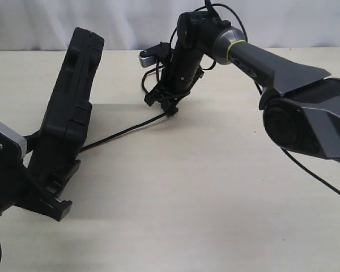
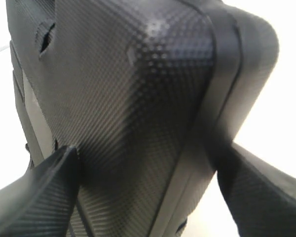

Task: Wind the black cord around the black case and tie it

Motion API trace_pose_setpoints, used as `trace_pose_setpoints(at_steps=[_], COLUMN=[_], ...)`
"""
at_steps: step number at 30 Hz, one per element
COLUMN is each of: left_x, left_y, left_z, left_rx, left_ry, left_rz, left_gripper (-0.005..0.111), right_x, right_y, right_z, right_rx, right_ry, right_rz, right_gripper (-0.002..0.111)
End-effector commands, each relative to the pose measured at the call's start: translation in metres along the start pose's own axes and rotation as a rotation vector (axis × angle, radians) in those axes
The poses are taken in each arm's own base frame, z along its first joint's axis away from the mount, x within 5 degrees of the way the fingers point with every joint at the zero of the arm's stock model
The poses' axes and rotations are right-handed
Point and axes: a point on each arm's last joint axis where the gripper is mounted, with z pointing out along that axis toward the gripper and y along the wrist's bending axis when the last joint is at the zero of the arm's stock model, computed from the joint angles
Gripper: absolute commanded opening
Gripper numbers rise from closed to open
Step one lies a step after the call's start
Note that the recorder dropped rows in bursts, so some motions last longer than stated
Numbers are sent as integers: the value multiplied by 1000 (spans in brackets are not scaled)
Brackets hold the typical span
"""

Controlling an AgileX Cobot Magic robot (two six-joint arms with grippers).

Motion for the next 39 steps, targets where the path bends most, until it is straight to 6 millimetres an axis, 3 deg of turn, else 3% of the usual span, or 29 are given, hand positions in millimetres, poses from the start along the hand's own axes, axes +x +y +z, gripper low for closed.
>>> trace_pose_setpoints(at_steps=[1, 7, 19, 31, 34, 39], left_x=[3, 3, 4, 5, 5, 5], left_y=[0, 0, 0, -1, -1, -1], left_z=[-1, -1, -1, -1, -1, -1], left_rx=[-3, -3, 0, 6, 6, 10], left_ry=[24, 24, 29, 38, 38, 45], left_rz=[-45, -45, -45, -45, -45, -46], left_gripper=[0, 0, 0, 0, 0, 0], right_x=[-2, 15, 70, 72, 72, 69], right_y=[-2, 6, 24, 25, 25, 24], right_z=[-24, -26, 5, 7, 7, 4], right_rx=[33, 15, -52, -41, -39, -36], right_ry=[-18, 61, 308, 319, 319, 305], right_rz=[-42, -47, 1, 85, 99, 96], right_gripper=[5, 5, 5, 6, 18, 57])
